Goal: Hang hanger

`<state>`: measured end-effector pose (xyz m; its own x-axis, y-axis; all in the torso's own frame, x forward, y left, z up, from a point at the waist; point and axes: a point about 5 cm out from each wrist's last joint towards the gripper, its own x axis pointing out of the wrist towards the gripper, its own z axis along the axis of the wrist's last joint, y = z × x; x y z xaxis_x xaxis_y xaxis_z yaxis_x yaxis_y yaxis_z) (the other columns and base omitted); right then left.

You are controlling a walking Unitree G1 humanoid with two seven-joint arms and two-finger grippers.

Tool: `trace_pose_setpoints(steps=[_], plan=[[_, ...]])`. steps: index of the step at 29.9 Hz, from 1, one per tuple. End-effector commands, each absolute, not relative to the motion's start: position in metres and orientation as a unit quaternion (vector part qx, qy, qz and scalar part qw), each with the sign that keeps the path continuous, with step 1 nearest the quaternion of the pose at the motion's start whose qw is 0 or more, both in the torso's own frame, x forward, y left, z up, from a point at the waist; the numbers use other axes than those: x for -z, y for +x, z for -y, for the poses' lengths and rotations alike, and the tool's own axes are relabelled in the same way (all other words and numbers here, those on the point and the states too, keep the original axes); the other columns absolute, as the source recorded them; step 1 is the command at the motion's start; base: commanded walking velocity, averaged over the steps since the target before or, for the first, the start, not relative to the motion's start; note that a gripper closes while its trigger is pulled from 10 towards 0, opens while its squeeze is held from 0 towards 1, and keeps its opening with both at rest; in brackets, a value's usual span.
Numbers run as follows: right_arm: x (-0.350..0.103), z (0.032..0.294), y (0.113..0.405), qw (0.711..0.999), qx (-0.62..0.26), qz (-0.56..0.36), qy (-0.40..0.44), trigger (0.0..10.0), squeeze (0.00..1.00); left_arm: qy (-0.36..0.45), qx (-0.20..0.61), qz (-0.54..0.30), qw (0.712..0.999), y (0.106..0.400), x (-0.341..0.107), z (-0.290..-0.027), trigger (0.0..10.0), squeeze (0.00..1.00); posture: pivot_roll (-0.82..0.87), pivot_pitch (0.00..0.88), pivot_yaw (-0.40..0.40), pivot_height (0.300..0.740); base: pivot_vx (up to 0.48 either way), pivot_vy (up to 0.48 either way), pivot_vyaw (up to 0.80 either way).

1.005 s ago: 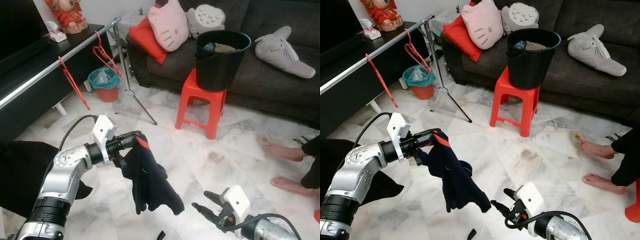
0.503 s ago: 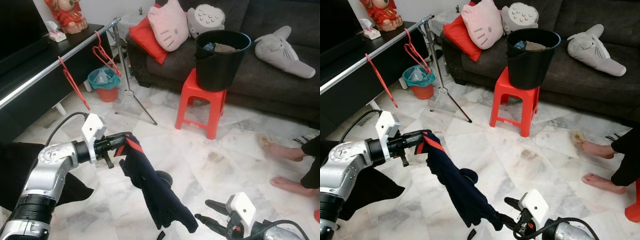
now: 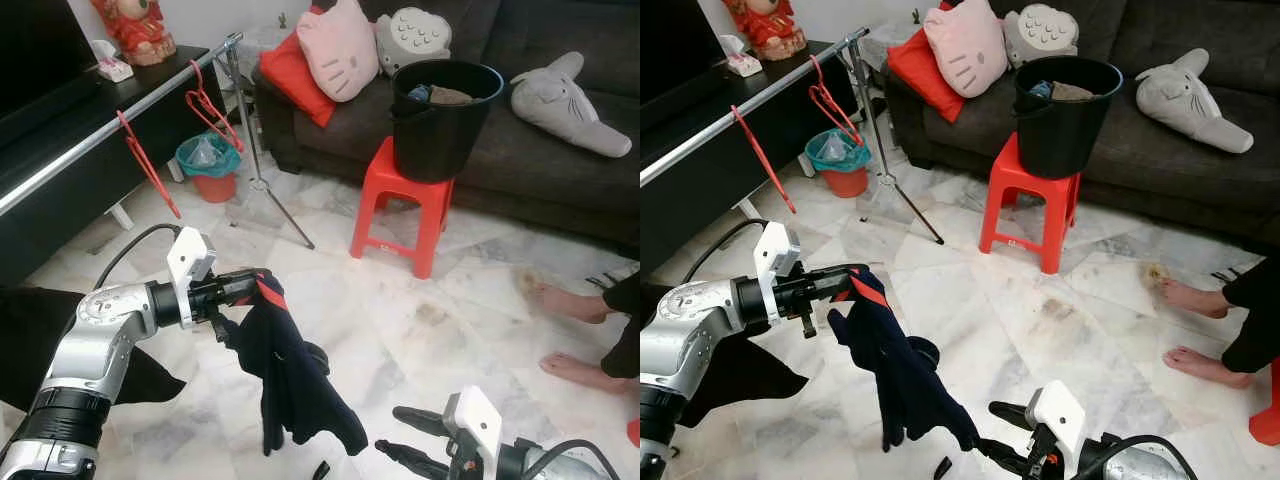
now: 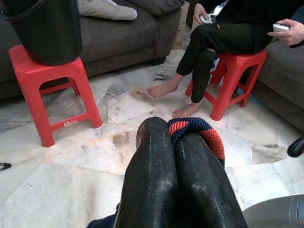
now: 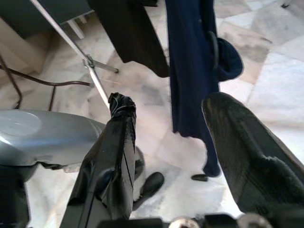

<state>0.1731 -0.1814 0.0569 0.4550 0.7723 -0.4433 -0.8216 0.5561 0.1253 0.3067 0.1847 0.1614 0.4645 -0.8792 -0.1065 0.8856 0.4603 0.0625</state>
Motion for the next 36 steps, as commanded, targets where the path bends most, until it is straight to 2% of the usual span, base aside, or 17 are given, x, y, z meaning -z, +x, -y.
trace_pose_setpoints(steps=[1,4,7,19,24,30,36], plan=[[-0.054,0.196,0.184,0.878,-0.408,-0.235,-0.087,10.0,0.0,0.064,0.509,-0.024,0.858,0.309,-0.168,-0.19,10.0,0.0,-0.05,0.07,0.076,0.74,0.0,0.0,0.0],[-0.054,0.209,0.198,0.905,-0.344,-0.224,-0.113,10.0,0.0,0.065,0.505,-0.023,0.861,0.309,-0.168,-0.191,10.0,0.0,-0.05,0.071,0.077,0.74,0.0,0.0,0.0],[-0.054,0.216,0.205,0.917,-0.309,-0.222,-0.123,10.0,0.0,0.063,0.505,-0.023,0.861,0.309,-0.167,-0.191,10.0,0.0,-0.05,0.07,0.077,0.74,0.0,0.0,0.0],[-0.053,0.219,0.208,0.923,-0.293,-0.213,-0.129,10.0,0.0,0.06,0.509,-0.022,0.858,0.308,-0.171,-0.193,10.0,0.0,-0.05,0.072,0.077,0.74,0.0,0.0,0.0],[-0.054,0.221,0.207,0.921,-0.297,-0.214,-0.129,10.0,0.0,0.07,0.565,-0.047,0.821,0.294,-0.172,-0.193,10.0,0.0,-0.05,0.073,0.077,0.74,0.0,0.0,0.0],[-0.054,0.224,0.206,0.917,-0.305,-0.221,-0.133,10.0,0.0,0.095,0.619,-0.087,0.774,0.277,-0.17,-0.205,10.0,0.0,-0.05,0.071,0.076,0.74,0.0,0.0,0.0],[-0.055,0.221,0.208,0.913,-0.317,-0.221,-0.129,10.0,0.0,0.085,0.622,-0.082,0.774,0.275,-0.177,-0.204,10.0,0.0,-0.05,0.071,0.073,0.74,0.0,0.0,0.0]])
